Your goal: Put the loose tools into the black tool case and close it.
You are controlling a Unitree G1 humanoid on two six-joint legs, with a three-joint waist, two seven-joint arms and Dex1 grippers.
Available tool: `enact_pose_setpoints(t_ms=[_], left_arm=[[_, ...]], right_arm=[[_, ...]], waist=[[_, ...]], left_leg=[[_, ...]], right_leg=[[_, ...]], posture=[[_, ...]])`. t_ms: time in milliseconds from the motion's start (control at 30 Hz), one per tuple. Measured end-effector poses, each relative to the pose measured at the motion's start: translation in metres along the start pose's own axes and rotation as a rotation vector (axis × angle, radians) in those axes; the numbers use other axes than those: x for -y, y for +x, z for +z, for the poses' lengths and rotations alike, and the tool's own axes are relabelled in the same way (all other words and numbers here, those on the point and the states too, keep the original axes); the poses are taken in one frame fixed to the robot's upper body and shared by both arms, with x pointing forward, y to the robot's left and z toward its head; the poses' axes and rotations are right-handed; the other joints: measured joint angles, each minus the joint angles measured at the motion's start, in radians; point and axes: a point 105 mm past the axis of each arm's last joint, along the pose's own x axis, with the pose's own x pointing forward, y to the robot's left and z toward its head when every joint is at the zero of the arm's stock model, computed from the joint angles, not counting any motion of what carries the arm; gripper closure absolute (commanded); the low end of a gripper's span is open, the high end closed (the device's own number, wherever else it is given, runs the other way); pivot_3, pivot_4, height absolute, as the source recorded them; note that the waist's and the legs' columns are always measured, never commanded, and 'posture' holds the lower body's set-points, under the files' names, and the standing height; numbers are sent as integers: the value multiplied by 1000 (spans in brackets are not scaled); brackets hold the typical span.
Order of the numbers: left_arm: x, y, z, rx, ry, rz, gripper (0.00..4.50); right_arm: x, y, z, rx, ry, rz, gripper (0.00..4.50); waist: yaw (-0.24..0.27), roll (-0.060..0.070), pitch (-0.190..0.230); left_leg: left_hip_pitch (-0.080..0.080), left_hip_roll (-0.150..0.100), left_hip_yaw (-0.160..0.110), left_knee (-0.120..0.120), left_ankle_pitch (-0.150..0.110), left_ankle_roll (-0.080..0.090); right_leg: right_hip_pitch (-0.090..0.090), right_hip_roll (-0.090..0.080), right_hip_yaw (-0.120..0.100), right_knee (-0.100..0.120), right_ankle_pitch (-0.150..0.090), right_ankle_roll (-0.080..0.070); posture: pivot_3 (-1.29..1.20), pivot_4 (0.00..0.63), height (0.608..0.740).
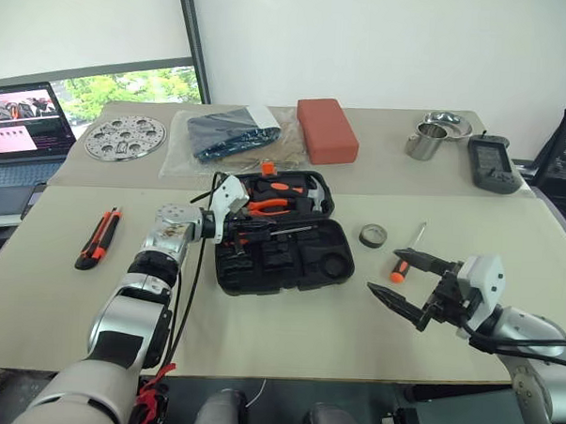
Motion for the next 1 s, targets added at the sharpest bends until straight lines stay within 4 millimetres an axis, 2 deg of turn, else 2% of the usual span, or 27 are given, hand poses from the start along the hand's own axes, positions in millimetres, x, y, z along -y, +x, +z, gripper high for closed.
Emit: enact_pose_setpoints(t_ms=[467, 1000], left_arm=[[0, 4, -3, -138, 161, -26, 4445], [0, 8, -10, -209, 197, -24, 4445]], right_arm=[[-2, 0, 1, -1, -3, 4, 0], [-2, -1, -2, -17, -12, -1, 0]], waist=[[-1, 0, 0], [-5, -1, -3]], left_leg=[[2, 0, 0, 0, 0, 0], [7, 0, 0, 1, 0, 0]], right_leg=[[1, 0, 1, 2, 0, 0], [4, 0, 2, 4, 0, 0]], posture=[[0, 150, 740], [0, 150, 740]])
